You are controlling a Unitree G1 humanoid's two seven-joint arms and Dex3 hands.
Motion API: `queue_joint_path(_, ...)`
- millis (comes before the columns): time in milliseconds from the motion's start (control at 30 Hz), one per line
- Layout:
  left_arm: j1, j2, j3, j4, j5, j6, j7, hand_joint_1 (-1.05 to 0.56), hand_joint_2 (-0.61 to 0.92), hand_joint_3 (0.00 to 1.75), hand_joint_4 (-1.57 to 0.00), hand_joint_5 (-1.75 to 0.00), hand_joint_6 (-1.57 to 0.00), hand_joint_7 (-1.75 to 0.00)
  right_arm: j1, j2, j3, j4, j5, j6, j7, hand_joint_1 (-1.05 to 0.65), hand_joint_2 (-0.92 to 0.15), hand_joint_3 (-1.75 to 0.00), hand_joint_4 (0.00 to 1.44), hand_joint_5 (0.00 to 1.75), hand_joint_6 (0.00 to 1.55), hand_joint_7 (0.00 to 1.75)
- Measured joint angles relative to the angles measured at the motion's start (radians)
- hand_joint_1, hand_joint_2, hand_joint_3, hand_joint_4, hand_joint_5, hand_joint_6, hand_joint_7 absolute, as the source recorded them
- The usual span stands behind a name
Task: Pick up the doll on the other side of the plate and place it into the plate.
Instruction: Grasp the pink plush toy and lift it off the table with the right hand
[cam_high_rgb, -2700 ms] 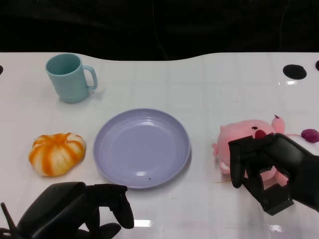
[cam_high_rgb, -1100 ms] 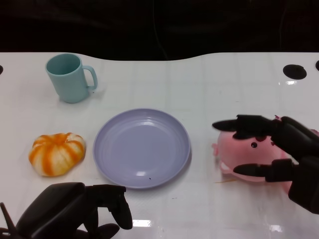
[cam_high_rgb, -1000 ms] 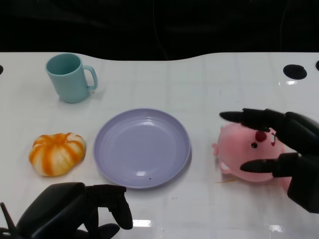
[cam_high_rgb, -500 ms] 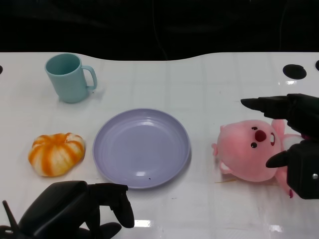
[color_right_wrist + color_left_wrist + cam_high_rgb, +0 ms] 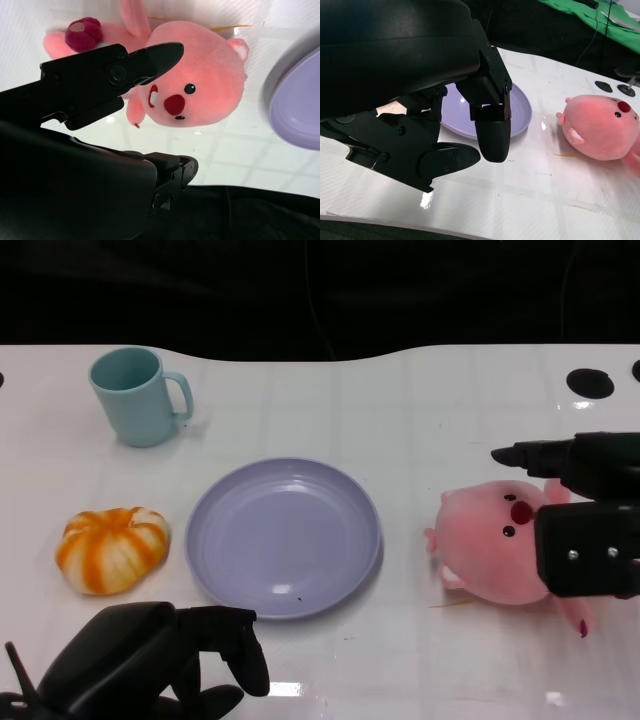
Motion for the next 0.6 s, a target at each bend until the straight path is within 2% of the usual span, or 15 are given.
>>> queue_joint_path(167,0.0,0.0,-0.004,-0.003,0.006,0.005,0.0,-0.21,0.74,0.67,-0.7,-1.46,-0.76,-1.08,-0.05,0.074,0.015,0.165,0.02,-0.014,-0.038,-0.73,-0.92,-0.07,0.04,0.19,0.16,0.0)
queue_joint_path(367,0.0,0.001,-0.012,-0.005,0.006,0.012,0.0,-0.22,0.74,0.67,-0.69,-1.45,-0.76,-1.08,-0.125,0.124,0.061,0.347,0.017,-0.033,-0.067,-0.75,-0.92,-0.09,0.05,0.19,0.17,0.01)
queue_joint_path(600,0.0,0.002,-0.013,-0.012,0.006,0.018,0.0,-0.22,0.74,0.67,-0.7,-1.45,-0.76,-1.09,-0.198,0.174,0.116,0.496,-0.006,-0.051,-0.106,-0.77,-0.92,-0.11,0.08,0.2,0.2,0.02)
